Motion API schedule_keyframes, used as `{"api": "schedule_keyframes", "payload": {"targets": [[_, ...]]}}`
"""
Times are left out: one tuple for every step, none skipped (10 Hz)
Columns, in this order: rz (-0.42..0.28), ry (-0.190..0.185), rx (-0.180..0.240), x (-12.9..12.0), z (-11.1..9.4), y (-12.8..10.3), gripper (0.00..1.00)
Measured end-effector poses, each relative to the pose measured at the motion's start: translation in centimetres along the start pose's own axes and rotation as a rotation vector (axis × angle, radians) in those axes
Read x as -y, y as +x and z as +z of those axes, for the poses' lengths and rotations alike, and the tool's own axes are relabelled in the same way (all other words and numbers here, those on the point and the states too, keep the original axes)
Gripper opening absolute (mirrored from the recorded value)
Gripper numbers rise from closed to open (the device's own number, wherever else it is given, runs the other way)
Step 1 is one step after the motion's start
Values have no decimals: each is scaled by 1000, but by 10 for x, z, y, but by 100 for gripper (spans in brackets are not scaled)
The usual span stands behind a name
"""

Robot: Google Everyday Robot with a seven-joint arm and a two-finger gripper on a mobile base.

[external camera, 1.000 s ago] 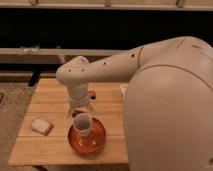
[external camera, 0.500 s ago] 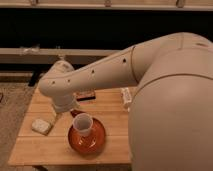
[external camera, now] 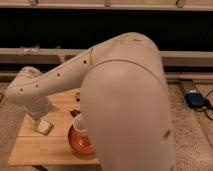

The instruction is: Wipe the white sponge on the table

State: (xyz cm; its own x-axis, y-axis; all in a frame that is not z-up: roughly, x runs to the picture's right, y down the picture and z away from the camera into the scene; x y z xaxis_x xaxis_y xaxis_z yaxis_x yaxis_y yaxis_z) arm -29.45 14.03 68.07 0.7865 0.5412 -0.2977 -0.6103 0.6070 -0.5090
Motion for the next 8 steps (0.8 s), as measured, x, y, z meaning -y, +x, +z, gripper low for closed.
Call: {"api": "schedule_keyframes", "payload": {"targets": [[-25,-6,-15,-5,11,-14,80],[-54,-10,-31,-11,25,-31,80],[-69,-15,-39,-14,35,-41,80],[-89,-20,-54,-15,51,-49,80],[-107,-28,-65,-17,57,-54,80],[-114,-33,-73,-18,59,-55,80],[-115,-31,-78,-18,63,-57,80],[-109,-31,-80,-15,62,-56,80]]}}
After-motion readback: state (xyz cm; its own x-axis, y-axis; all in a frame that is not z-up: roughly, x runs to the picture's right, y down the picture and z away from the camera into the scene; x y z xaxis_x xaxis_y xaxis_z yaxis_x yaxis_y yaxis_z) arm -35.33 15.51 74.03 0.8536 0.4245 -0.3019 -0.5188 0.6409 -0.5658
